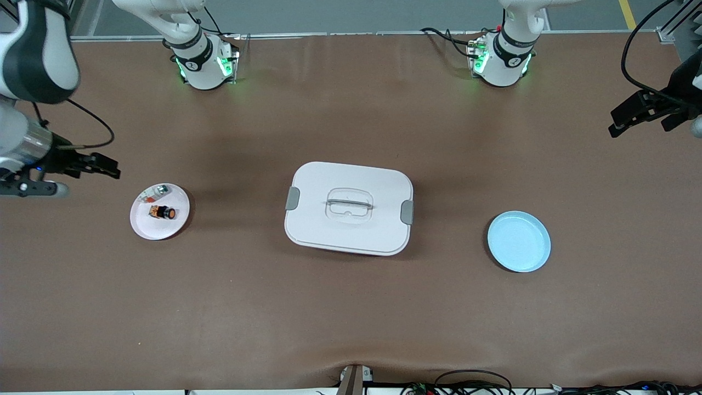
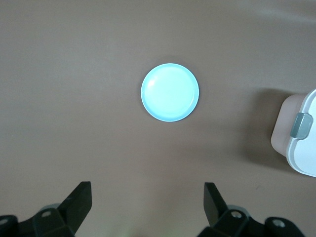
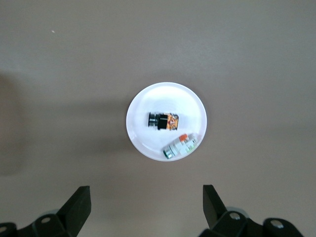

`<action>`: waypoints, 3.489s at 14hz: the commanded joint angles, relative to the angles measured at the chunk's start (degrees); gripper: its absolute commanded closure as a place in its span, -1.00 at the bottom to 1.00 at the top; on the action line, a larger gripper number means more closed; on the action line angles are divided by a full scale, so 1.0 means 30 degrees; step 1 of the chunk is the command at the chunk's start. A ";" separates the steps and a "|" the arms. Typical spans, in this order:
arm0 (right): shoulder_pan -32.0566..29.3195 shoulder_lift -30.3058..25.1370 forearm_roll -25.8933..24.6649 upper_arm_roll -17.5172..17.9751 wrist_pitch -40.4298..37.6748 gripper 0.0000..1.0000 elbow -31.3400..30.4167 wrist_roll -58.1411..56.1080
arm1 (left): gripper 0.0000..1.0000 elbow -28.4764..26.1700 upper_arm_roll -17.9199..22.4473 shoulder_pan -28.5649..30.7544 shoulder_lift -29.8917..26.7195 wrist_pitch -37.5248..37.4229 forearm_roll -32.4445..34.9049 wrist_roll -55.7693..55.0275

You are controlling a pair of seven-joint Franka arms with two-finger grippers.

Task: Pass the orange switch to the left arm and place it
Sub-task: 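Move the right gripper down over the orange switch on the white plate, then close the right gripper on the orange switch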

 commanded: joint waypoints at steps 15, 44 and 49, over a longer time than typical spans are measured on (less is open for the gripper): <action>-0.0744 0.5342 -0.0273 0.0218 1.1139 -1.00 -0.4773 0.0126 | -1.00 0.0479 0.0003 -0.0062 0.0353 -0.0373 0.0312 -0.0070; -0.0891 0.8421 -0.0039 0.0248 1.2195 0.26 -0.4070 0.0126 | -1.00 0.0391 0.0003 -0.0062 0.0353 -0.0724 0.0342 0.0047; -0.0862 0.8159 -0.0039 0.0218 1.1815 0.35 -0.4040 0.0096 | -1.00 0.0391 0.0003 -0.0120 0.0353 -0.0754 0.0342 0.0018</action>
